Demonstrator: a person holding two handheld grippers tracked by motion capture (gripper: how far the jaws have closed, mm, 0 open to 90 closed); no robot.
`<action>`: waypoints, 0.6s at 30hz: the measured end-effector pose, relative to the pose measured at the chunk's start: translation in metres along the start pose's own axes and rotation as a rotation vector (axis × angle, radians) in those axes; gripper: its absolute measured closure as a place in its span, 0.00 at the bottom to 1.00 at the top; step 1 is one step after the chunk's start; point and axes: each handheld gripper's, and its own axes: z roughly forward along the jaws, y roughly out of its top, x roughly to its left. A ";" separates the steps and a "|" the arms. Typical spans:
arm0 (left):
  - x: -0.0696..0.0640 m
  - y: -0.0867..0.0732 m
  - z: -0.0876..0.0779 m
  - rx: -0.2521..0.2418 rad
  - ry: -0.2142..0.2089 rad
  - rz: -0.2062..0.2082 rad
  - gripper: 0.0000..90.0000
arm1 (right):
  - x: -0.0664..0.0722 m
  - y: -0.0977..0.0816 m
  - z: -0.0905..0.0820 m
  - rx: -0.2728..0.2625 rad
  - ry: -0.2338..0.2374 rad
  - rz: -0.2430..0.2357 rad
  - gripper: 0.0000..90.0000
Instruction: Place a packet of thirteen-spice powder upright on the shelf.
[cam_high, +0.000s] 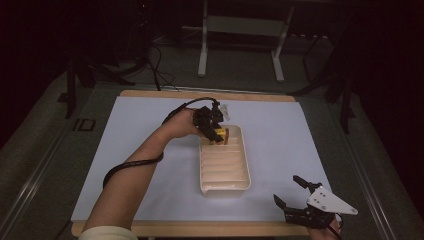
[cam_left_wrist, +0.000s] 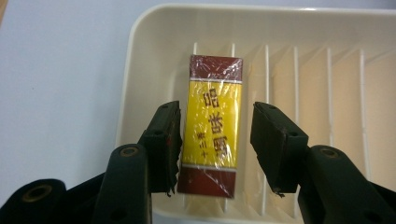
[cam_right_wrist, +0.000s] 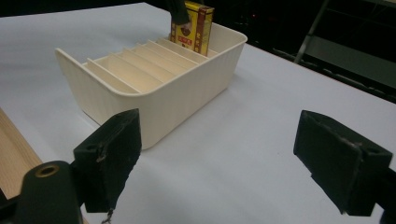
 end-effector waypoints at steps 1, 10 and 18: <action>0.000 -0.001 -0.003 -0.005 0.003 -0.003 0.59 | 0.000 0.000 0.000 0.000 0.000 0.000 0.17; 0.001 -0.008 -0.026 -0.031 0.047 -0.130 0.45 | 0.000 0.000 0.001 0.002 -0.004 -0.003 0.17; -0.002 -0.020 -0.042 -0.092 0.047 -0.202 0.10 | 0.000 0.000 0.001 0.004 -0.010 -0.008 0.17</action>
